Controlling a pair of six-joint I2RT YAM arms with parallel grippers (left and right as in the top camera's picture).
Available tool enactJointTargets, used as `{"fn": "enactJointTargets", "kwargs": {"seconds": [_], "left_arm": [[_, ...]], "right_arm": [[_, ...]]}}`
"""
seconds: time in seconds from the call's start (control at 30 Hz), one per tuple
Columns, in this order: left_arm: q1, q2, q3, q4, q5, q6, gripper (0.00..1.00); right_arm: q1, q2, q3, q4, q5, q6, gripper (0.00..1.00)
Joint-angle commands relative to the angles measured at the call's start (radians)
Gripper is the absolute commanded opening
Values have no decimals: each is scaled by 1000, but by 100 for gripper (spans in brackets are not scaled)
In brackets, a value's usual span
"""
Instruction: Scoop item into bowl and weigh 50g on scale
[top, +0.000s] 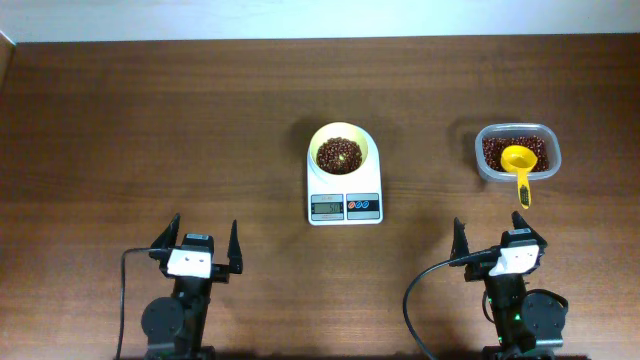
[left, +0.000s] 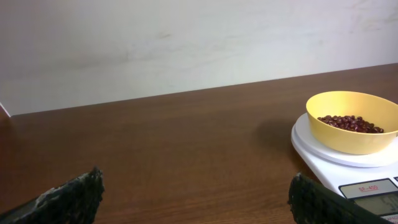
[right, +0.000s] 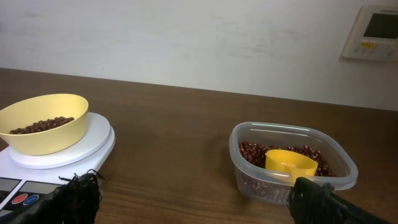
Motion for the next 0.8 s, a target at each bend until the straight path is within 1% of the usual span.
{"fn": "enactJointTargets", "kwargs": {"seconds": [0.0,0.77], "left_arm": [[6,-6,-2,-5,-5,10,99],[6,-6,-2,-5,-5,10,99]], "right_arm": [[6,-10,-5,-7,11,-5,99],[6,-10,-5,-7,11,-5,99]]}}
